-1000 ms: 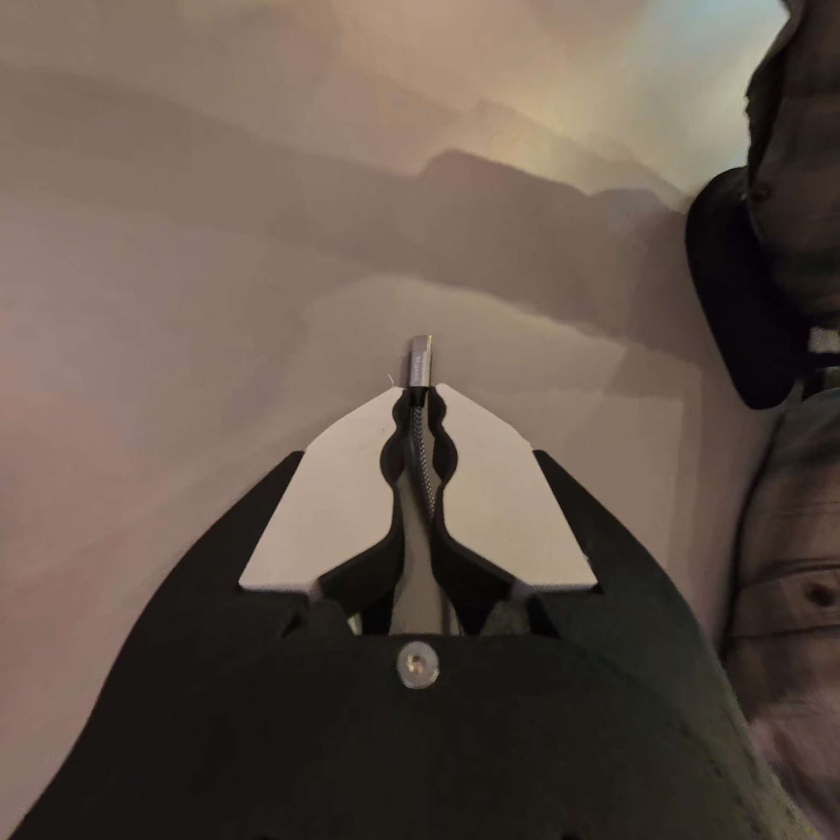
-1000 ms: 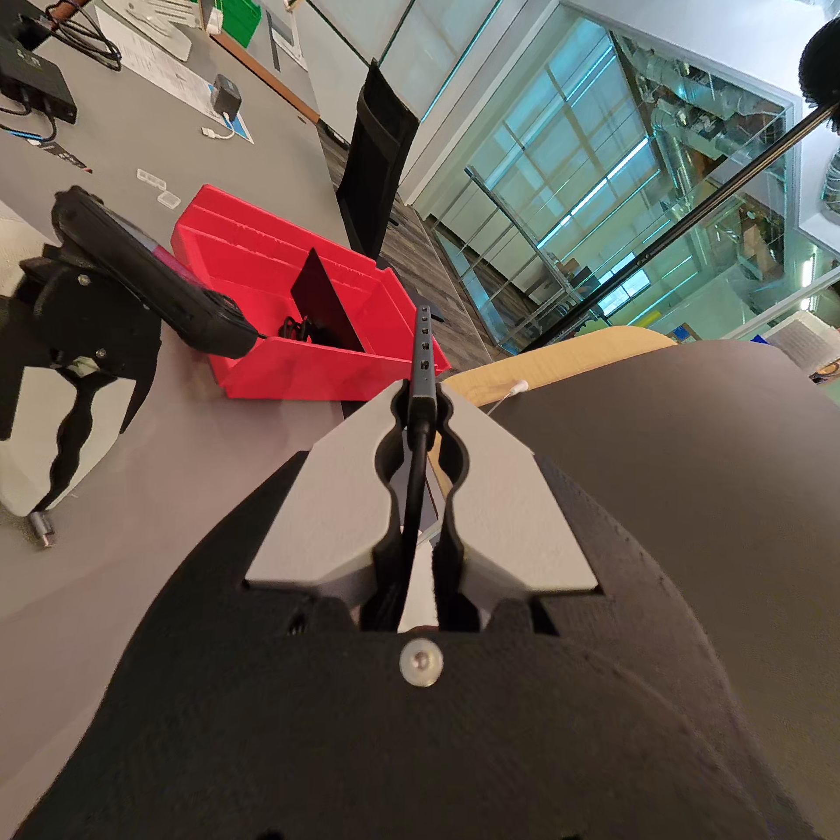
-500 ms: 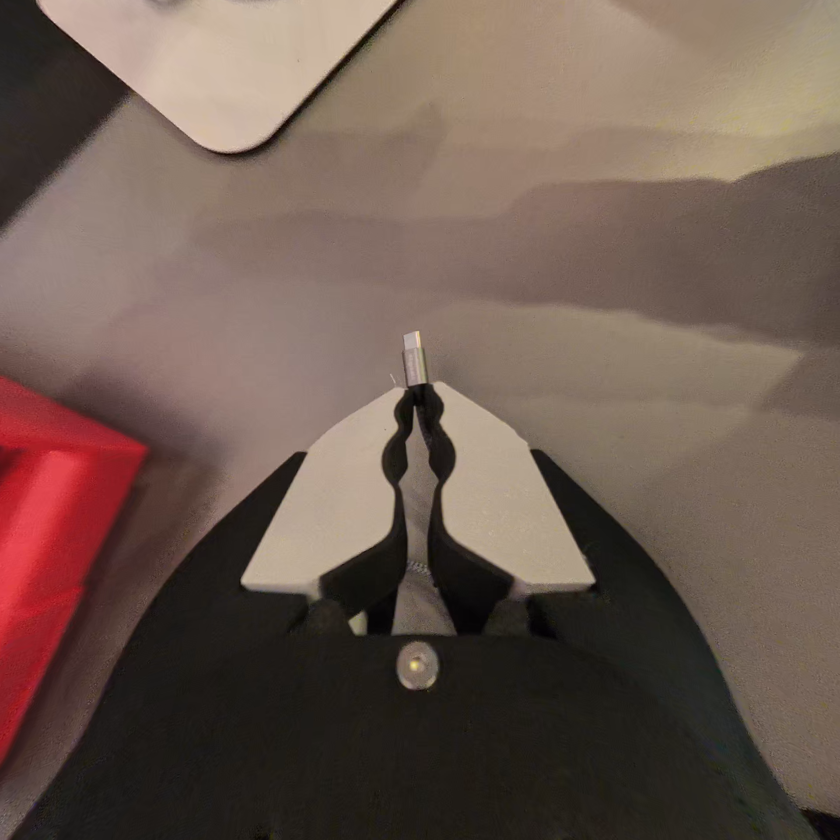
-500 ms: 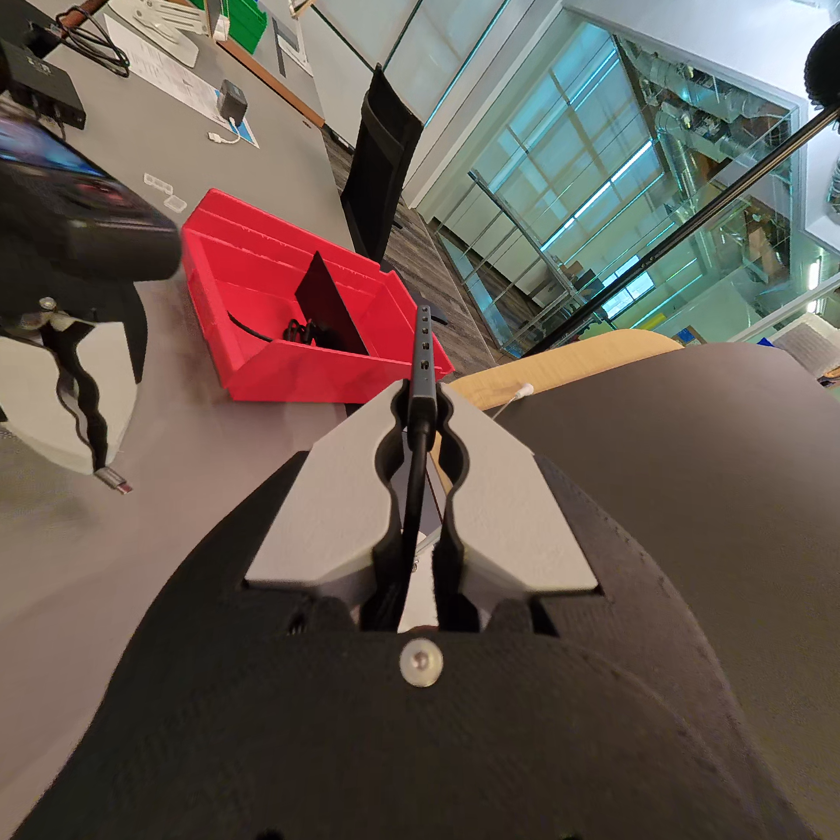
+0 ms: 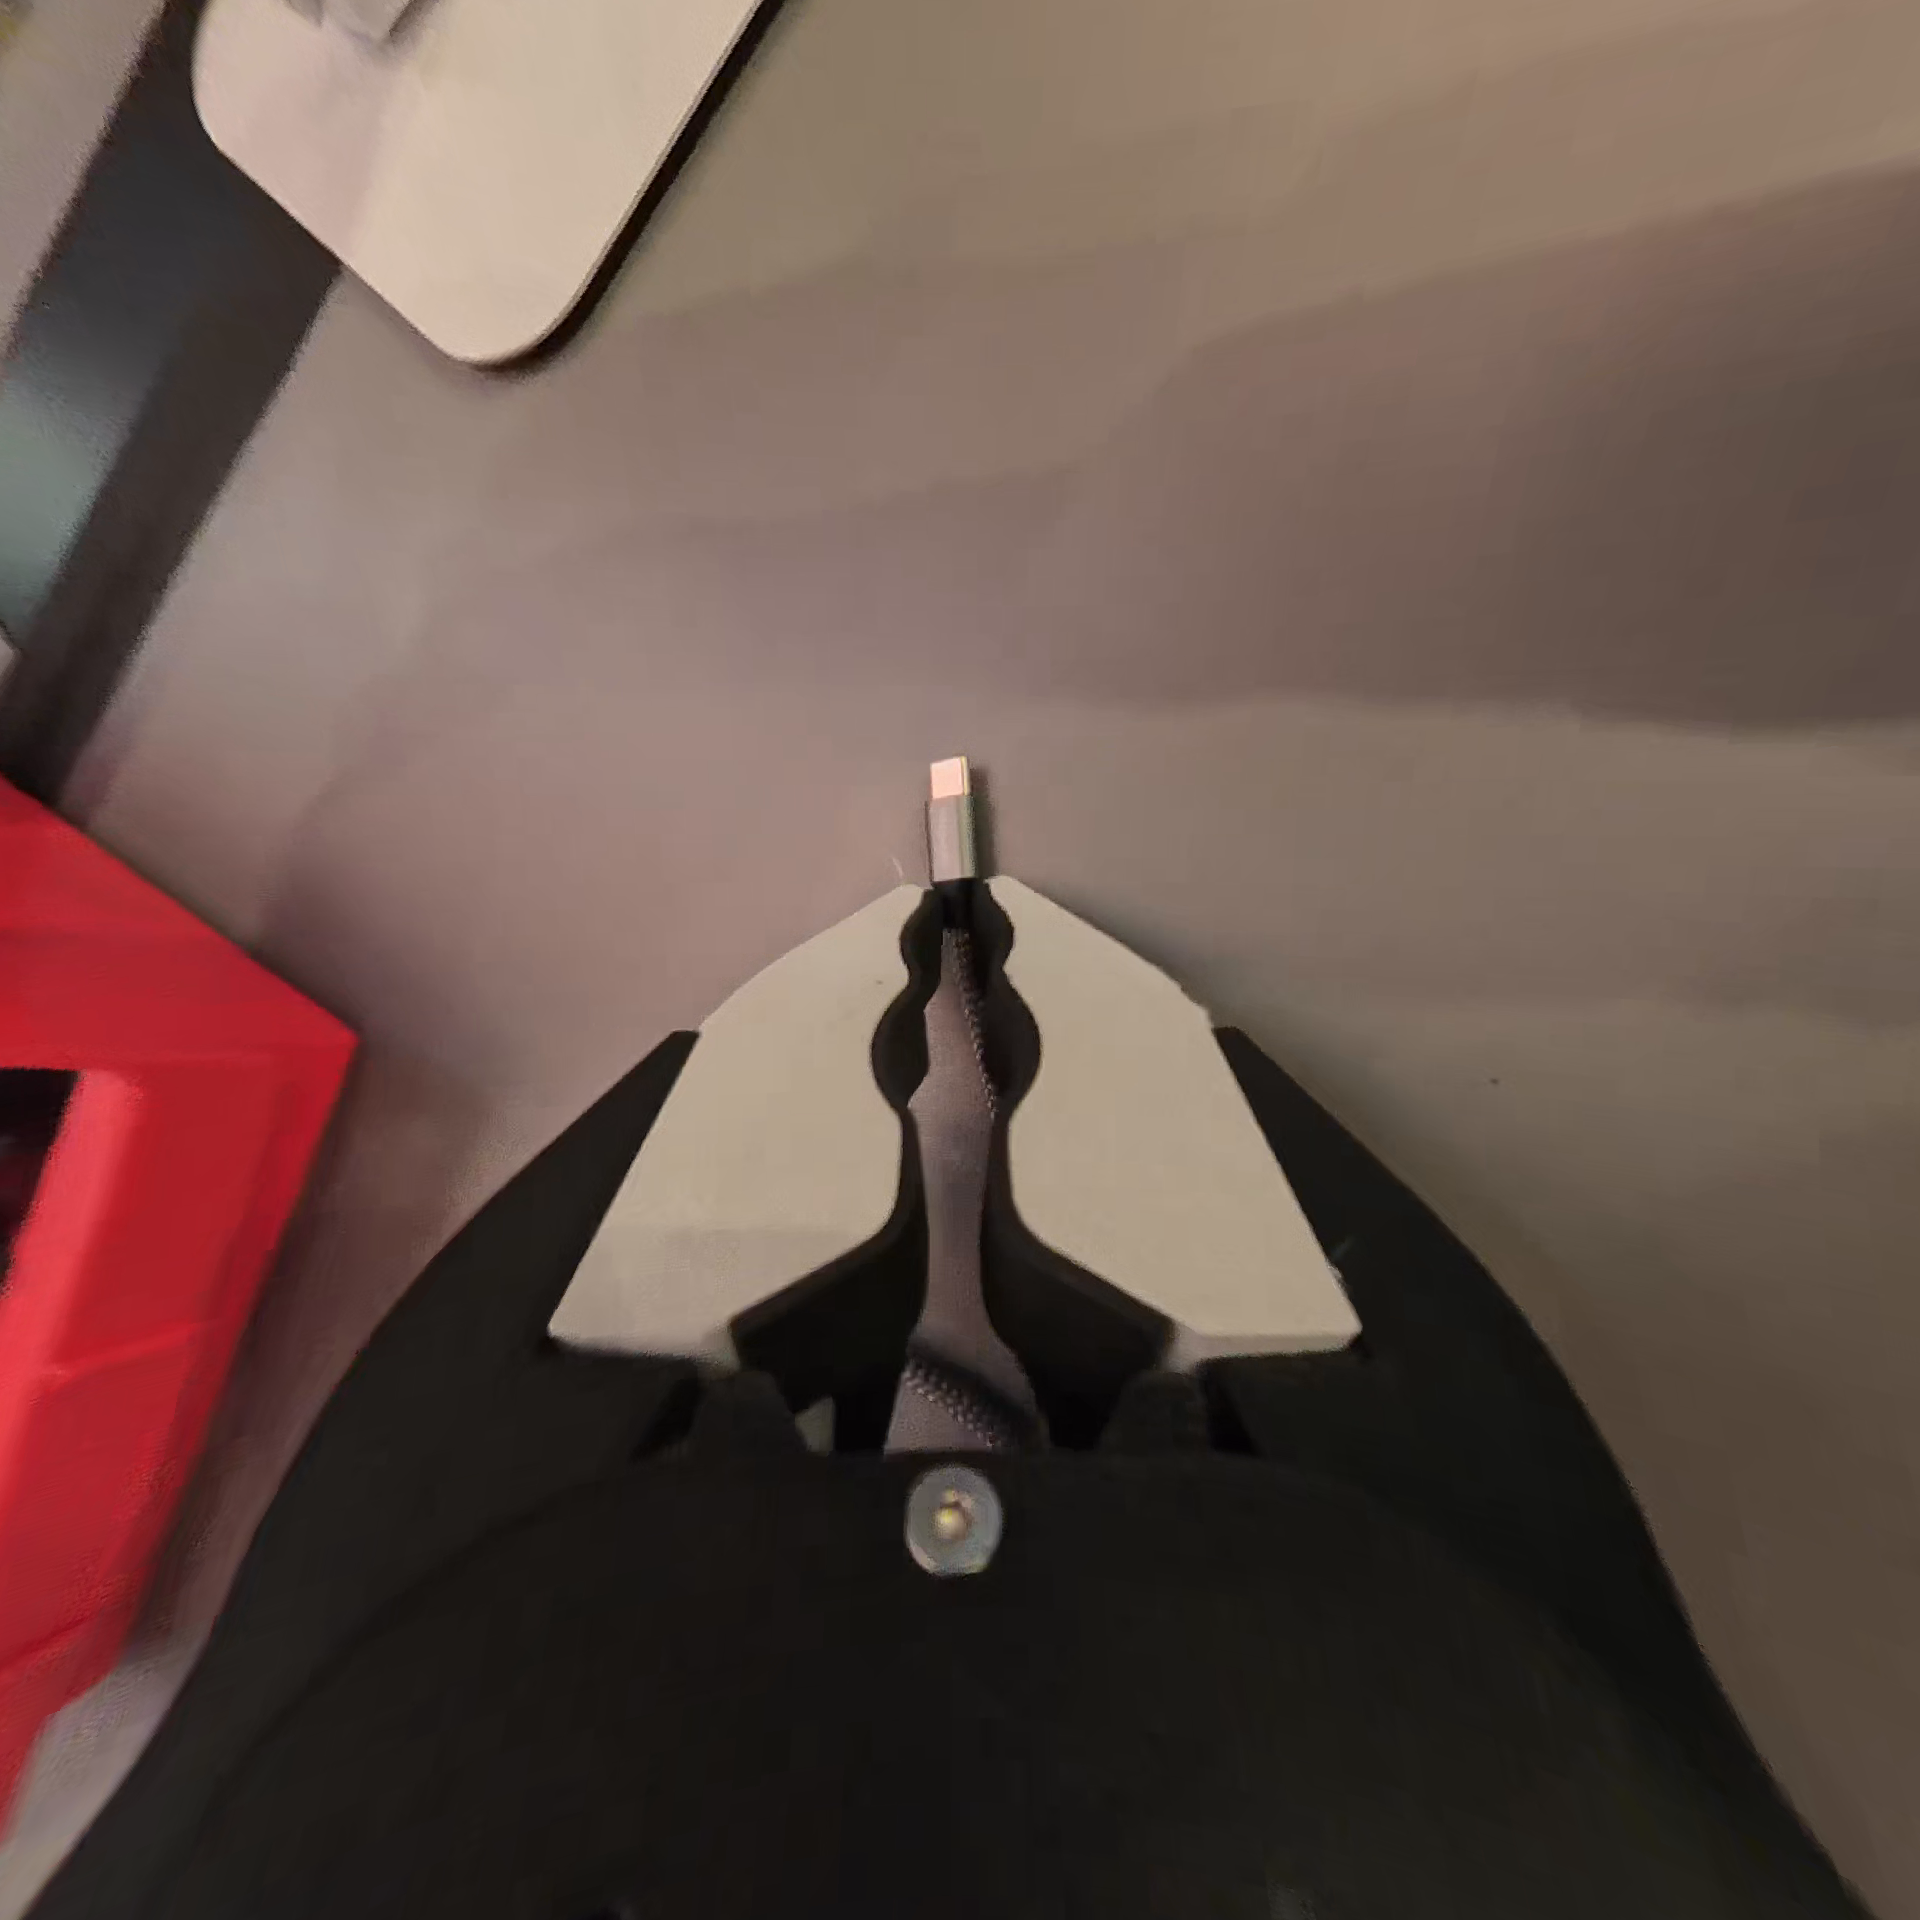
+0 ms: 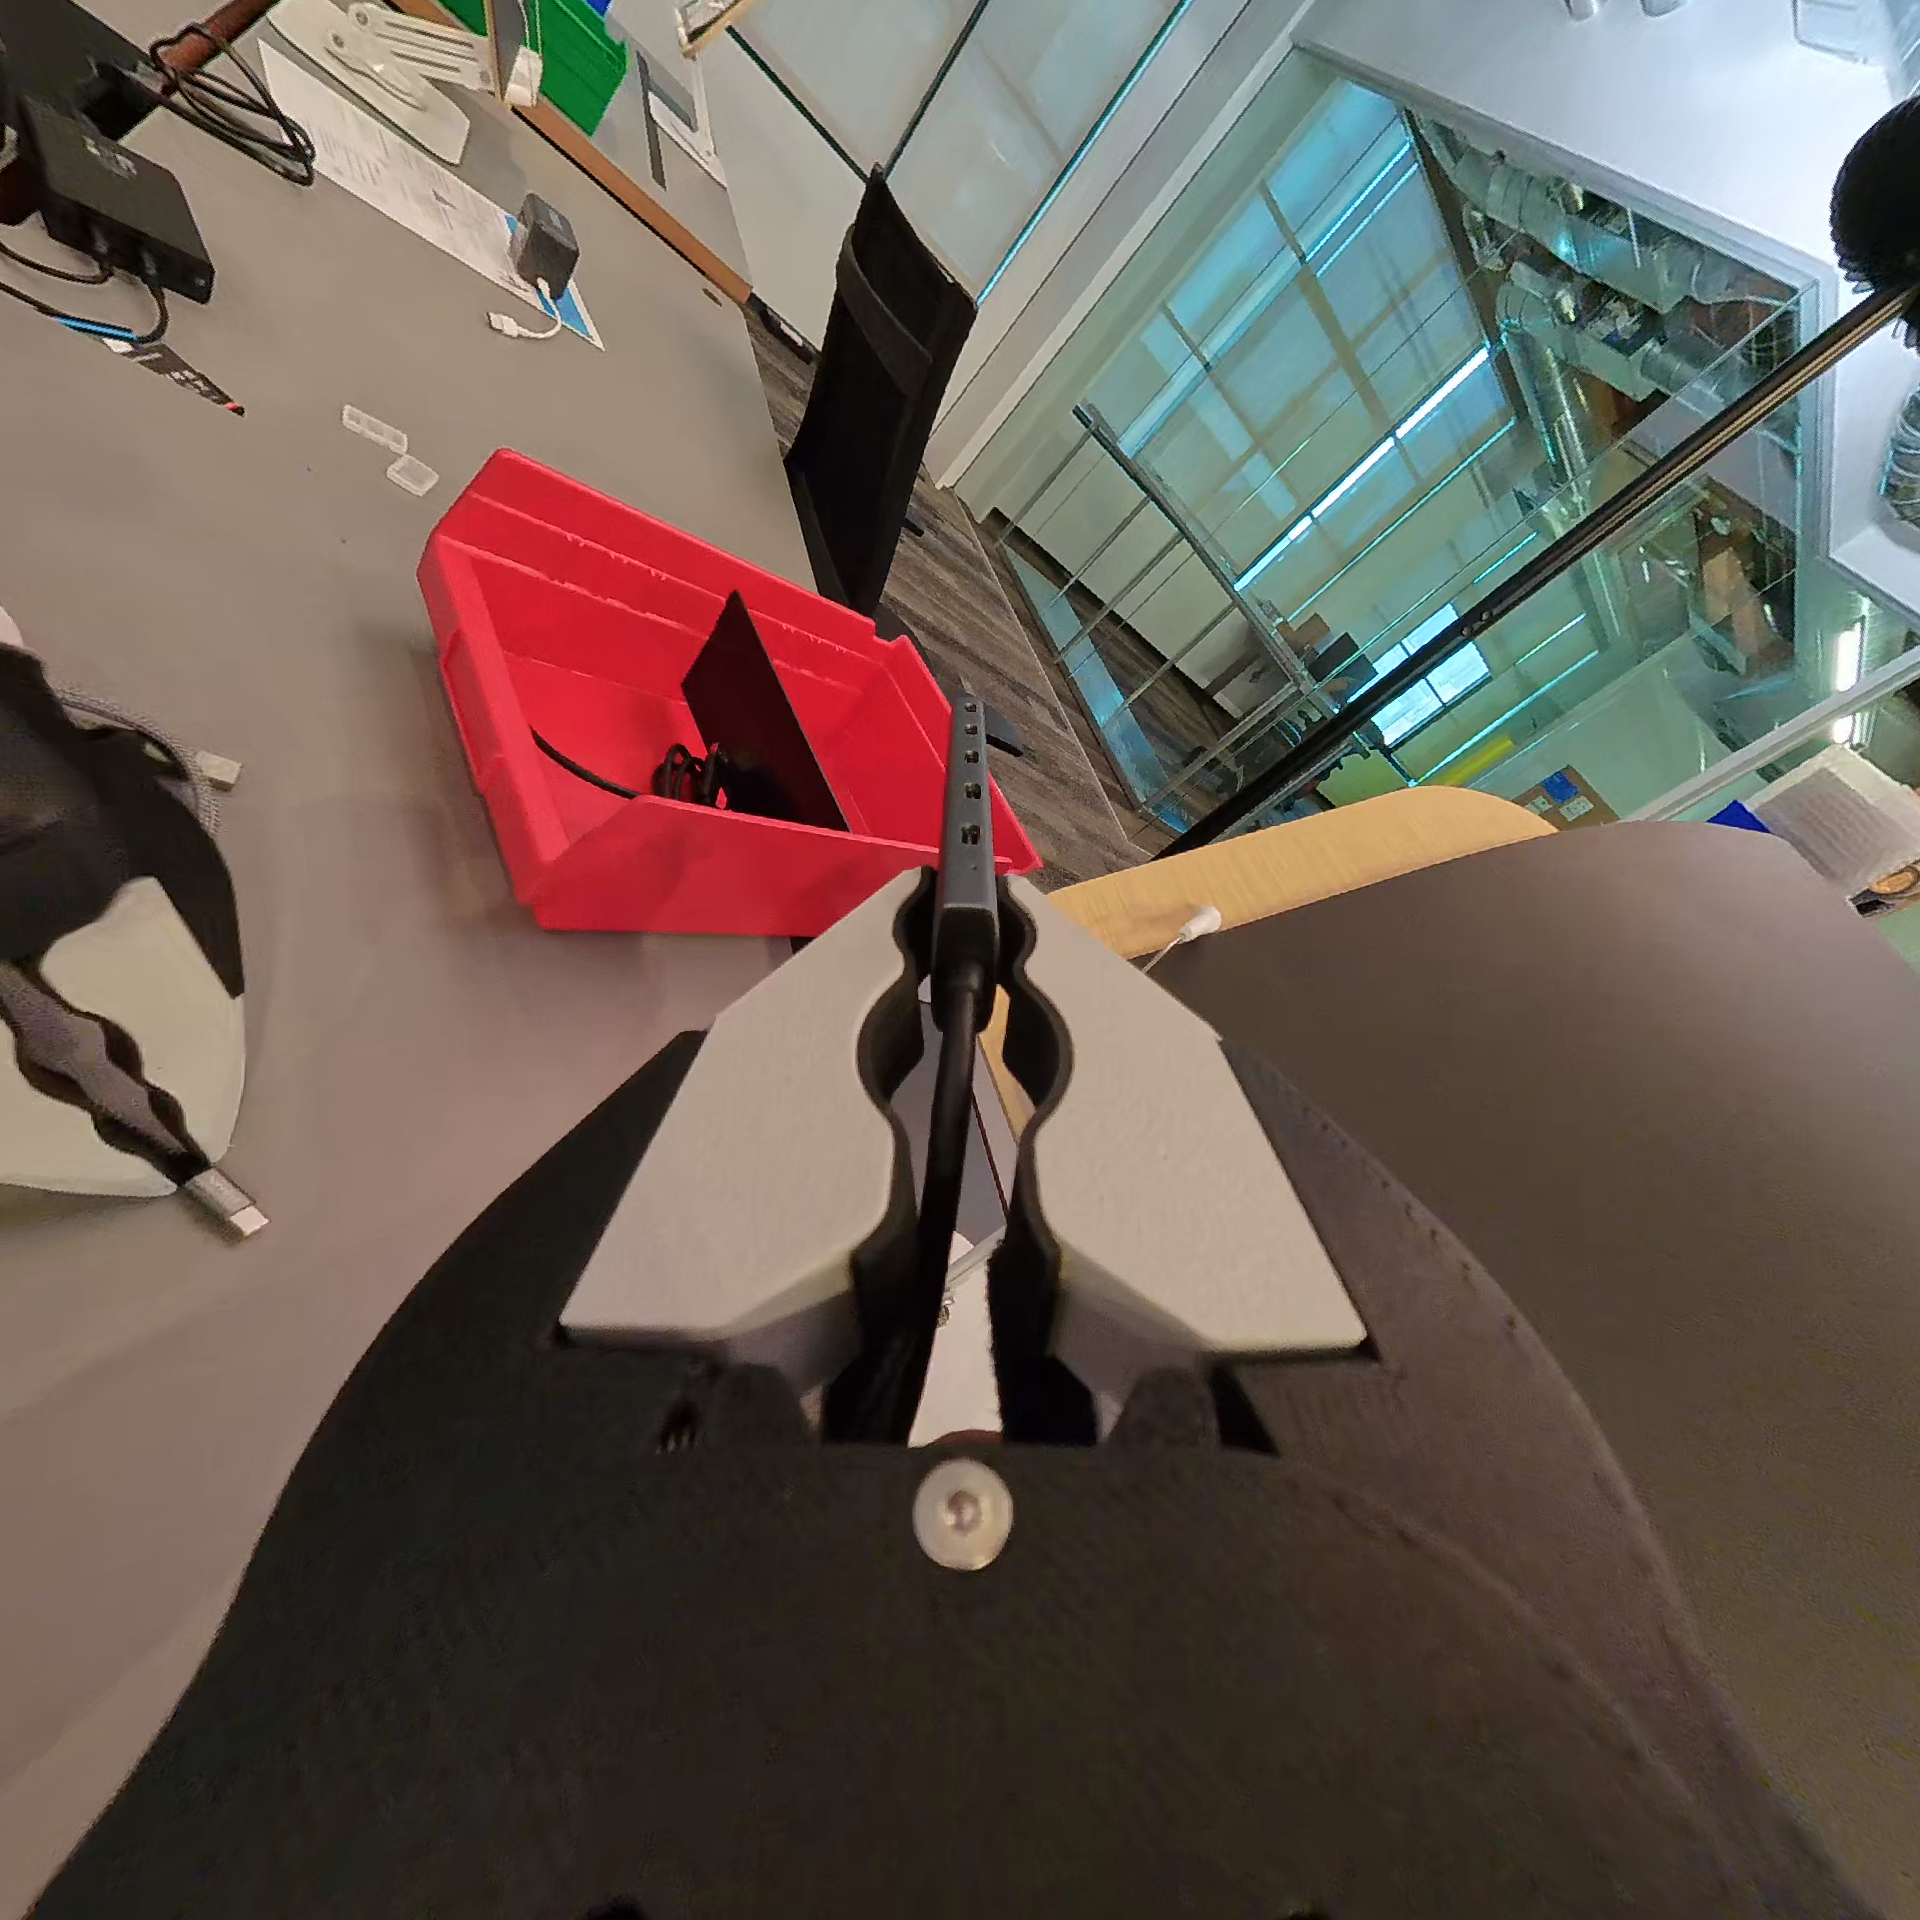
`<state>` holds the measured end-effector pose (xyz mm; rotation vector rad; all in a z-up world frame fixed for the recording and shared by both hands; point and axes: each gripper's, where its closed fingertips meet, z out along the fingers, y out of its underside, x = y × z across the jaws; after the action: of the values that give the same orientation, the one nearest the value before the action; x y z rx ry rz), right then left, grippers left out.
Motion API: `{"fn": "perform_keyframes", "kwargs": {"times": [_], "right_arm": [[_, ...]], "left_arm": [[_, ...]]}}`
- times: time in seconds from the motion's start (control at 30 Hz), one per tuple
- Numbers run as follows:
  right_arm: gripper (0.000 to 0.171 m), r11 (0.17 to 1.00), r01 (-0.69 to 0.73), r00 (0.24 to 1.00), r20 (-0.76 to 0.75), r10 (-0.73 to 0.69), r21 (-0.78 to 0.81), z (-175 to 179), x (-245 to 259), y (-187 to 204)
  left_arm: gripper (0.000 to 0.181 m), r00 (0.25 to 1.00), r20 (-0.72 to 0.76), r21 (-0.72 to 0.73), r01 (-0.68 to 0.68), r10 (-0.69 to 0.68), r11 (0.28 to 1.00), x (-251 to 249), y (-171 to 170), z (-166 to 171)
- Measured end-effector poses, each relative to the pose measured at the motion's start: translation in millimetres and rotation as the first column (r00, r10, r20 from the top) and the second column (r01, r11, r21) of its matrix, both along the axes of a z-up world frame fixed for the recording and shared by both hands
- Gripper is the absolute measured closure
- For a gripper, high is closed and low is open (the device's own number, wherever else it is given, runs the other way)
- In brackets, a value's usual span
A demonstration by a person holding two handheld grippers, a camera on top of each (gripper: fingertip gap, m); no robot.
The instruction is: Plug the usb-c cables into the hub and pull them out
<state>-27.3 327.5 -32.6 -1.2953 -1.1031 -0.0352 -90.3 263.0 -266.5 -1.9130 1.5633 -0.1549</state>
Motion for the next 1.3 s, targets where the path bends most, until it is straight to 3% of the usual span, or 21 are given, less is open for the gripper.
{"fn": "perform_keyframes", "kwargs": {"times": [0.13,0.3,0.5,0.73,0.97,1.07,1.3], "right_arm": [[0.165,1.0,-0.01,1.0,-0.013,0.01,0.009,5,-1,-3],[0.165,1.0,-0.007,1.0,-0.018,0.007,0.014,8,1,-4],[0.165,1.0,-0.018,0.999,-0.037,0.019,0.015,11,0,-5],[0.165,1.0,-0.024,0.999,-0.036,0.025,0.012,10,-1,-6],[0.165,1.0,-0.015,1.0,-0.023,0.015,0.01,8,0,-4],[0.165,1.0,-0.019,1.0,-0.012,0.019,0.007,5,-5,-3],[0.165,1.0,-0.027,1.0,0.013,0.026,0.008,2,-13,-4]], "left_arm": [[0.169,0.991,0.127,-0.248,-0.011,0.044,0.969,4,-5,-1],[0.156,0.978,0.202,-0.377,0.02,0.06,0.926,8,-13,1],[0.174,0.966,0.229,-0.479,0.006,0.119,0.878,9,-10,1],[0.175,0.974,0.21,-0.368,0.002,0.081,0.93,13,-10,2],[0.176,0.985,0.158,-0.147,-0.038,0.062,0.988,-7,9,31],[0.176,0.998,0.031,0.07,-0.053,0.051,0.996,-22,25,41],[0.176,0.978,-0.206,0.259,0.044,0.011,0.965,-4,7,14]]}}
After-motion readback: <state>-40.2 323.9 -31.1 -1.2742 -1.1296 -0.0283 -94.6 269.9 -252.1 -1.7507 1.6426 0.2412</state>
